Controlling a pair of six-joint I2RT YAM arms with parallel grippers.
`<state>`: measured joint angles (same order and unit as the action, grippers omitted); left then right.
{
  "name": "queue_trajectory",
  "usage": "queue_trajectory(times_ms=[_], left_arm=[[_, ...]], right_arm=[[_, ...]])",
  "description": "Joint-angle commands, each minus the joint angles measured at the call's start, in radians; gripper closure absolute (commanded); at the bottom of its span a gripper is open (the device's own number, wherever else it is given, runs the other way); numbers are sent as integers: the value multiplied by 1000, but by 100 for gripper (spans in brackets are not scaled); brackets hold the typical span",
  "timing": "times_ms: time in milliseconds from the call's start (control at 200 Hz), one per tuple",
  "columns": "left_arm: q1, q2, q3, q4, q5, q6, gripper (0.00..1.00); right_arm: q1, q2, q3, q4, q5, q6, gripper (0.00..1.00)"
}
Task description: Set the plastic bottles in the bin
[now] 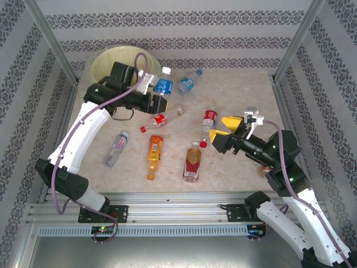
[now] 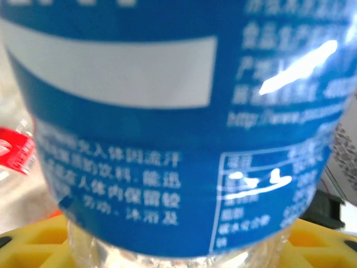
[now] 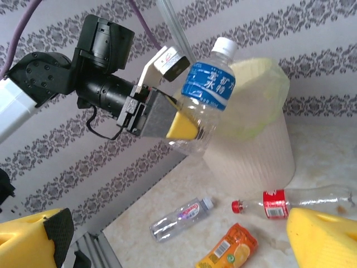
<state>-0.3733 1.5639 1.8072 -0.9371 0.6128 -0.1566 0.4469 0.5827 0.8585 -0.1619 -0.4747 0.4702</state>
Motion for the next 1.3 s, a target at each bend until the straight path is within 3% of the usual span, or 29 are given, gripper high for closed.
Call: queue_trajectory(times_ms=[0, 230, 505, 1294], left_arm=[[-6, 49, 130, -30, -126, 26, 41], [16, 203, 427, -157, -387, 74, 41], [73, 359, 681, -242, -617, 138, 41], [242, 560, 686, -337, -711, 157, 36]], right_arm=[[-7, -16, 38, 28, 52, -25, 2], [-8, -35, 66, -32, 112, -47, 2], [-8, -38, 71, -64, 163, -57, 3], [-8, -13, 71, -118, 169, -54, 2]])
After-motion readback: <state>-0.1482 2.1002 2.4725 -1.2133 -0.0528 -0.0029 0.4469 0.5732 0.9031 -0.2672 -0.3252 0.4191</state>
